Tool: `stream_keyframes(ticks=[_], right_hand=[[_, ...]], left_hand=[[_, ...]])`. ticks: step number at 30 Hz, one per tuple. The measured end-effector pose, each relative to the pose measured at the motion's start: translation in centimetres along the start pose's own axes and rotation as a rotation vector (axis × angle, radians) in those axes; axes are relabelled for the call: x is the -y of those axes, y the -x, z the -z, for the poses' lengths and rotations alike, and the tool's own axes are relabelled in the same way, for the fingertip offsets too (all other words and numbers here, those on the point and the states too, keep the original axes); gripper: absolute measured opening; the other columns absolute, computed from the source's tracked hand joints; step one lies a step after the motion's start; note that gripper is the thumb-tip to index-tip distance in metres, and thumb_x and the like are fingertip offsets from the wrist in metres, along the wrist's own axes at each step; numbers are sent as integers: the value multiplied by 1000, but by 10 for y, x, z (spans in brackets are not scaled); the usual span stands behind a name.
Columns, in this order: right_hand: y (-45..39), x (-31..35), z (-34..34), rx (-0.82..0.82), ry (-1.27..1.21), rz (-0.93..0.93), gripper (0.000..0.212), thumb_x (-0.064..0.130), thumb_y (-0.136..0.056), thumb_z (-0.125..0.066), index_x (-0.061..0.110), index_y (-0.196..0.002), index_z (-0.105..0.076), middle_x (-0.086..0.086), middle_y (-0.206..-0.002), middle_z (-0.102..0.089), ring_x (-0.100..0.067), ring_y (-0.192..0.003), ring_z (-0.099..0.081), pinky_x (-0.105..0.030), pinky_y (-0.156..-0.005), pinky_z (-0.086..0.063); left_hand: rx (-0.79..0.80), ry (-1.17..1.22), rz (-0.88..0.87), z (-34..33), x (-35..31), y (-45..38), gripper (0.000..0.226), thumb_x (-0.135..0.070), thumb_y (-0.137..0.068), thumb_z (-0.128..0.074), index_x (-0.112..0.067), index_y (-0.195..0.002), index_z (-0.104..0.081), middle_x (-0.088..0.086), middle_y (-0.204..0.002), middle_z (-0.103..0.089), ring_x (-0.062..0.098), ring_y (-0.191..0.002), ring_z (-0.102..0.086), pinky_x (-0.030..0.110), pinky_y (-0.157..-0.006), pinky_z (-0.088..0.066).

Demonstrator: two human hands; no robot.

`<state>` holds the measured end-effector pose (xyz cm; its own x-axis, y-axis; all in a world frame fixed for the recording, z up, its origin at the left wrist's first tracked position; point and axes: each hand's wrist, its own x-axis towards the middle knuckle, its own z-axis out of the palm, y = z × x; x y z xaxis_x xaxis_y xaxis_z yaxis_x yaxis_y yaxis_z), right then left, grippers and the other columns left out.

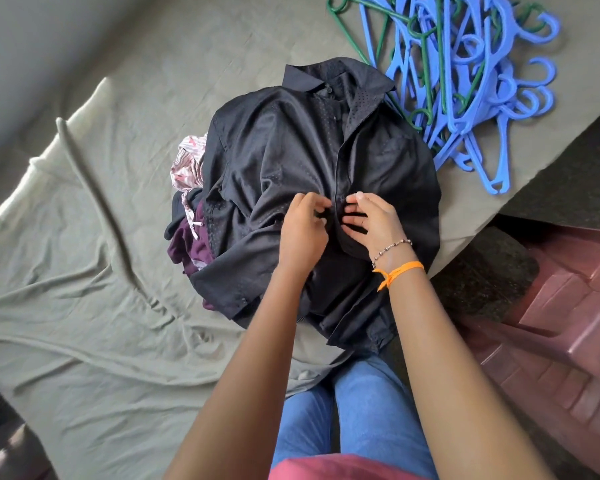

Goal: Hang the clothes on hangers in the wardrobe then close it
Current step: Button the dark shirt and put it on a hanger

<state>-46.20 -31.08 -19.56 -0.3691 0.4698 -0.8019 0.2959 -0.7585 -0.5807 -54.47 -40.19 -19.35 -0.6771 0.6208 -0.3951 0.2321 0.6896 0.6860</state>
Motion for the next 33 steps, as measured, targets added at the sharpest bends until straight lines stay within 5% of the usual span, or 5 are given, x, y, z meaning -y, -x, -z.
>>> stream_keyframes(ticks=[4,9,19,30,33], right_hand=[[7,-33,7,-49,326,226,9,21,-90,-60,14,-85,-61,2,-79,-59,-8,-71,-53,-20,-70,-45],[19,-64,11,-134,565,392,13,13,-83,-68,9,-95,-66,6,-80,-61,-9,-74,-56,-6,-66,-42],[-8,-26,-13,-301,612,670,37,10,-67,-77,7,-100,-62,-5,-91,-56,-9,-63,-46,-15,-63,-44],[-19,-23,2,-155,91,314,8,1,-80,-70,7,-85,-67,0,-75,-67,3,-64,-62,-15,-65,-49],[-21,-21,4,-93,10,262,11,1,-81,-69,12,-80,-69,-2,-75,-69,-13,-75,-65,-30,-79,-54]], left_hand=[[-208,-247,-99,-3,12,36,11,-1,-83,-55,-8,-91,-58,9,-93,-56,31,-85,-52,45,-75,-44],[-224,-391,-67,-8,24,63,16,-8,-82,-65,-10,-96,-58,7,-97,-57,31,-84,-52,41,-70,-41],[-173,181,67,2,-25,-2,42,15,-75,-40,-2,-103,-66,10,-96,-66,20,-89,-62,29,-85,-51],[-93,204,196,-12,-23,-15,9,-15,-87,-63,-13,-84,-71,-4,-72,-67,14,-76,-67,29,-79,-54],[-58,300,255,-10,-19,-17,8,-15,-85,-67,-17,-77,-69,-2,-70,-69,12,-72,-67,36,-81,-56]])
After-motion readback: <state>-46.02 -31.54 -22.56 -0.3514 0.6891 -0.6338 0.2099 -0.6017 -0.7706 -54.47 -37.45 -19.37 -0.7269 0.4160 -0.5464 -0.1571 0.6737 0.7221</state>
